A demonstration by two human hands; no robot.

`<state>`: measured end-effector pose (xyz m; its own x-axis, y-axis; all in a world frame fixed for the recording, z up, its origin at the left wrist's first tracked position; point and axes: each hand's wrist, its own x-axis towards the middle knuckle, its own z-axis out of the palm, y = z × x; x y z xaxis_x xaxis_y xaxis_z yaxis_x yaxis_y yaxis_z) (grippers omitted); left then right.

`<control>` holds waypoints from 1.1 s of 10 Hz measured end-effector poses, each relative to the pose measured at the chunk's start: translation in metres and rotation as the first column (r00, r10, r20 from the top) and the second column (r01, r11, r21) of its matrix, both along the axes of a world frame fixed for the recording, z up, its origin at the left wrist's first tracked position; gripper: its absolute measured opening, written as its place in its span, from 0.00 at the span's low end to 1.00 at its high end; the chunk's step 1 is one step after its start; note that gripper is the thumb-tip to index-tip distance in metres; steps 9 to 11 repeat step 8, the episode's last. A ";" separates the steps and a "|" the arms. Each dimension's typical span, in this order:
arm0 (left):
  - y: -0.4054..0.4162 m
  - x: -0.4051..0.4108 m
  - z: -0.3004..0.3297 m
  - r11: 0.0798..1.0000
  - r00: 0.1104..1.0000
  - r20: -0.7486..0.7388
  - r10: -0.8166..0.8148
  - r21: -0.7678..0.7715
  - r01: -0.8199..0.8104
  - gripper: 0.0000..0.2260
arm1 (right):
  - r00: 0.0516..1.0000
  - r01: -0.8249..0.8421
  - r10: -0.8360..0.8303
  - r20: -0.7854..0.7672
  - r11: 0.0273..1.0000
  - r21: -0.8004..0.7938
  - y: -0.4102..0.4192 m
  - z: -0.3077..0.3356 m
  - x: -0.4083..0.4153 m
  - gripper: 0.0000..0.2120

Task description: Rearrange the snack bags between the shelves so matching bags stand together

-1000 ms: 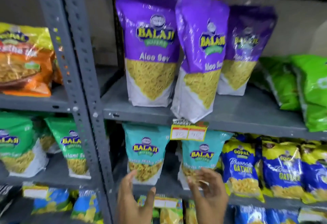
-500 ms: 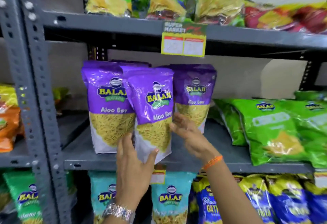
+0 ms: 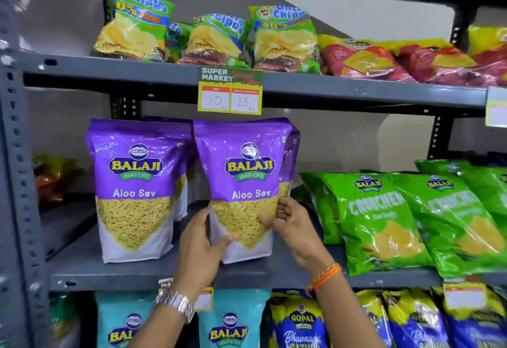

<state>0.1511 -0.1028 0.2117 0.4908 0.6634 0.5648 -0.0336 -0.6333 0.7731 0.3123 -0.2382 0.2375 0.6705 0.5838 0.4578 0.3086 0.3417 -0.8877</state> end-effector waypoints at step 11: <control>-0.012 0.052 0.002 0.978 0.969 -0.132 -0.210 -0.024 0.208 0.25 | 0.973 0.229 -0.228 0.023 0.963 -0.143 -0.036 -0.014 0.023 0.31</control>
